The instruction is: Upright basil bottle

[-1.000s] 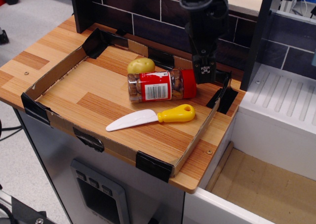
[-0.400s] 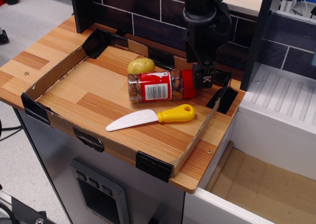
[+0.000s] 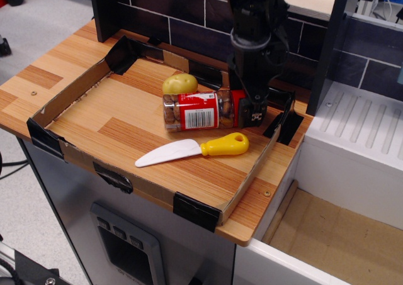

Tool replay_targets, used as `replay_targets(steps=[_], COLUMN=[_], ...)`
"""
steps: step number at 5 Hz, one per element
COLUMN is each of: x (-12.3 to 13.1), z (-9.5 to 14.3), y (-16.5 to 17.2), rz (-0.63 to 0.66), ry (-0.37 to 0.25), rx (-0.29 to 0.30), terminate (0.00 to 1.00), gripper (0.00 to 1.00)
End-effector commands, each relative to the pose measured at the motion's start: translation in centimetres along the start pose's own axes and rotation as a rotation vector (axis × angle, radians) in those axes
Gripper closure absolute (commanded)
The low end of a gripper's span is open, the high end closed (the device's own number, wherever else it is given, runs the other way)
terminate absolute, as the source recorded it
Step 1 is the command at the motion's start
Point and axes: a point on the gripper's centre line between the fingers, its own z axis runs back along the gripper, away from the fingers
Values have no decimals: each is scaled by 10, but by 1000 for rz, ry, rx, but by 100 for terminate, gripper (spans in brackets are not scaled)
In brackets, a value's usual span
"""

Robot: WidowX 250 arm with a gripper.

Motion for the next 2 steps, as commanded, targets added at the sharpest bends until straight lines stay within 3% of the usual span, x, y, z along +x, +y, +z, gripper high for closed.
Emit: replay_targets(steps=[1, 2], x=[1, 4], z=[5, 6], y=[-8, -7], rz=[-9, 3], ry=[-16, -20], rx=[38, 17], terminate=[0, 0], gripper=[0, 100])
